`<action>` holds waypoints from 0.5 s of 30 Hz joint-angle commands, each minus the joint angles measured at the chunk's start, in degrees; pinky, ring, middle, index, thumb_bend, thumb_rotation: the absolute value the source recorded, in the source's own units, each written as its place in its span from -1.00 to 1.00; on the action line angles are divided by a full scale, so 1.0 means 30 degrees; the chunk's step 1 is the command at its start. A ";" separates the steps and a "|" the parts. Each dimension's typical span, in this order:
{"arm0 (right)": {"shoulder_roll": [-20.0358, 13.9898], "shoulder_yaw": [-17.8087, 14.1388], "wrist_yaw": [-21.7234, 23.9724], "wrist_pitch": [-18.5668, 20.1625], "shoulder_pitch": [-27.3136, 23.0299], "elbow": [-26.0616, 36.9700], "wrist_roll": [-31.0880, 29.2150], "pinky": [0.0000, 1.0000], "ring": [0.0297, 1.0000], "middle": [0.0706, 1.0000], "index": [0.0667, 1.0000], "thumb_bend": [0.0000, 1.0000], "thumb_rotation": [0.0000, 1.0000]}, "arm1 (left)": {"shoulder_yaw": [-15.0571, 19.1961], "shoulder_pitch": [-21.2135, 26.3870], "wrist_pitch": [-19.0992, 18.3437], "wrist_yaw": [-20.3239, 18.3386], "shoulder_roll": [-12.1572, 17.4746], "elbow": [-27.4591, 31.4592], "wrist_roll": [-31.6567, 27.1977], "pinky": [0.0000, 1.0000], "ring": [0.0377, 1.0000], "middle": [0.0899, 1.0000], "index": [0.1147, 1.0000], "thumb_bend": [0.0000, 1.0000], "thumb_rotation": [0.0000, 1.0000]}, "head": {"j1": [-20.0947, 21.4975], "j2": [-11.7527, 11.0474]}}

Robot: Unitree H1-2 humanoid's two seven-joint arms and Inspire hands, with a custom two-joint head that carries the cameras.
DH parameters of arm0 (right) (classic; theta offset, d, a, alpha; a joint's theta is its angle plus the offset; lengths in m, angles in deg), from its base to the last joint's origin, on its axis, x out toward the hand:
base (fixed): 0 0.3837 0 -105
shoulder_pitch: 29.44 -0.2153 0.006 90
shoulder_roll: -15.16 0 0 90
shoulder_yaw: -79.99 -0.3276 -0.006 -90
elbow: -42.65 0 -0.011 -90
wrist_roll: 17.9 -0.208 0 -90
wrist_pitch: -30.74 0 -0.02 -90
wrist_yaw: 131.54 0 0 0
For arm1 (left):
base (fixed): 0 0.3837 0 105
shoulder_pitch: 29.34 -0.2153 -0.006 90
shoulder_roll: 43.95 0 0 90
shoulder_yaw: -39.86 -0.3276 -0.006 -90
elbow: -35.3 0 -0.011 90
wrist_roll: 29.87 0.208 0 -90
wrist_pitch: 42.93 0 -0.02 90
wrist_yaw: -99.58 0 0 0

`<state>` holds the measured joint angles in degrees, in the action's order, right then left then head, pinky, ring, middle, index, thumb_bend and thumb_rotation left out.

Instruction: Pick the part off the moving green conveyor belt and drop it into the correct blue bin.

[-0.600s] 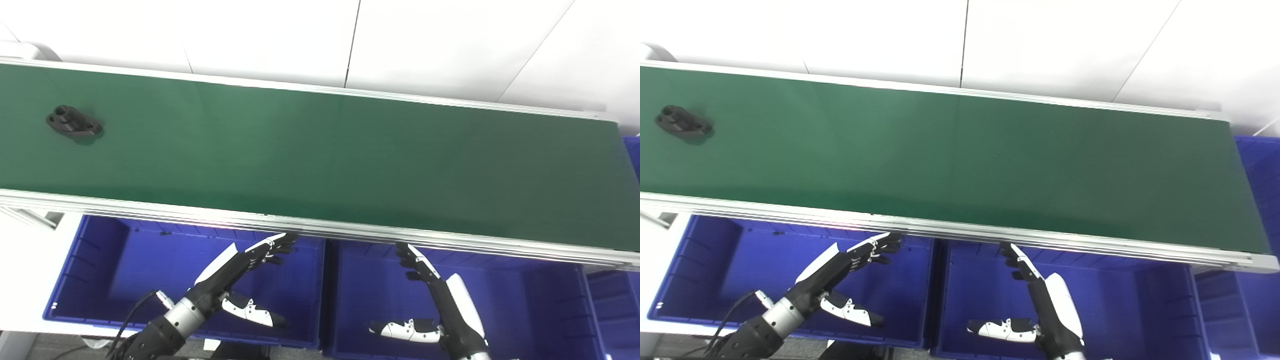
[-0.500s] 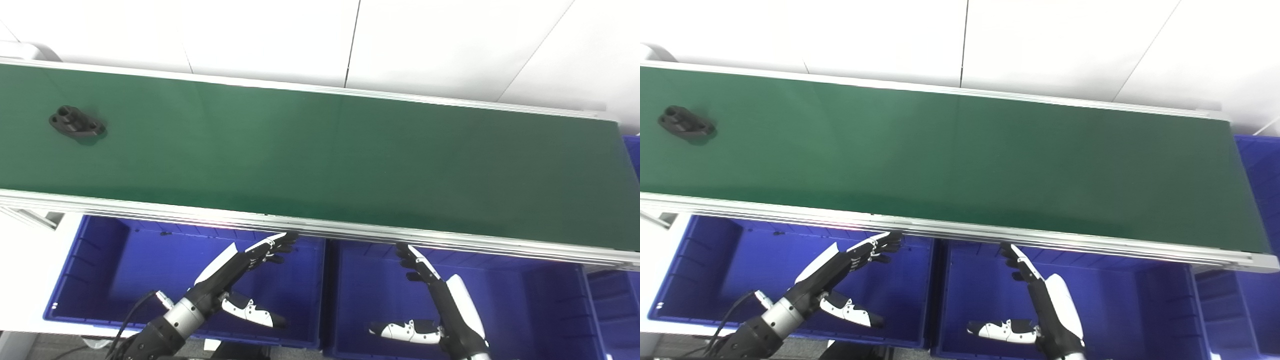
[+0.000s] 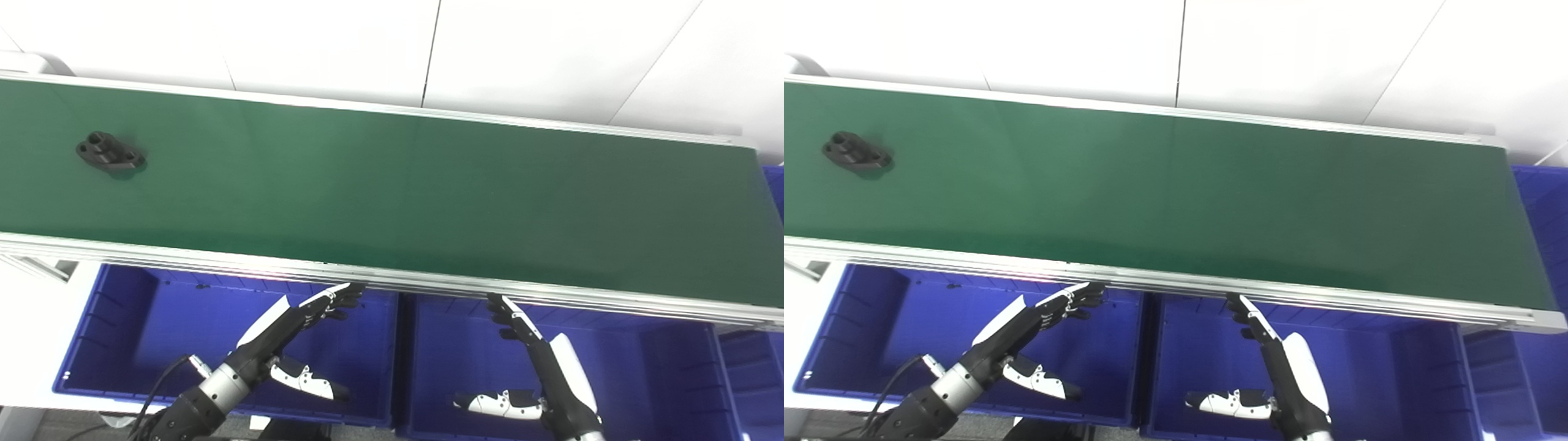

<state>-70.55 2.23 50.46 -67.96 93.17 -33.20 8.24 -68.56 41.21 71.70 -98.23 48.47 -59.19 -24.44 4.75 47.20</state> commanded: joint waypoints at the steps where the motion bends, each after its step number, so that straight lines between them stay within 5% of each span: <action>1: -0.0125 -0.0117 0.0050 -0.0156 0.0216 0.0597 -0.0379 0.54 0.68 0.73 0.80 0.72 -0.38 | 0.0090 -0.0028 0.0563 -0.0075 0.0101 0.0640 -0.0162 0.62 0.75 0.80 0.78 0.73 -0.54 | -0.0049 0.0012; 8: -0.0295 -0.0186 0.0006 -0.0272 0.0176 0.0396 -0.0422 0.53 0.67 0.72 0.80 0.71 -0.41 | 0.0010 0.0010 0.0556 0.0018 -0.0054 0.0471 0.0147 0.60 0.74 0.80 0.78 0.74 -0.53 | -0.1003 -0.0337; 15: -0.0994 -0.0616 -0.0453 -0.1786 0.0154 -0.0613 -0.0902 0.51 0.65 0.70 0.81 0.69 -0.45 | -0.0338 -0.0037 0.0411 0.0148 -0.0807 0.0177 0.0599 0.63 0.75 0.79 0.77 0.75 -0.53 | -0.5104 -0.1954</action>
<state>-72.82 0.88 50.03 -69.30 93.27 -35.61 7.06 -69.15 41.15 71.57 -98.23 46.59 -59.57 -23.15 -9.82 41.76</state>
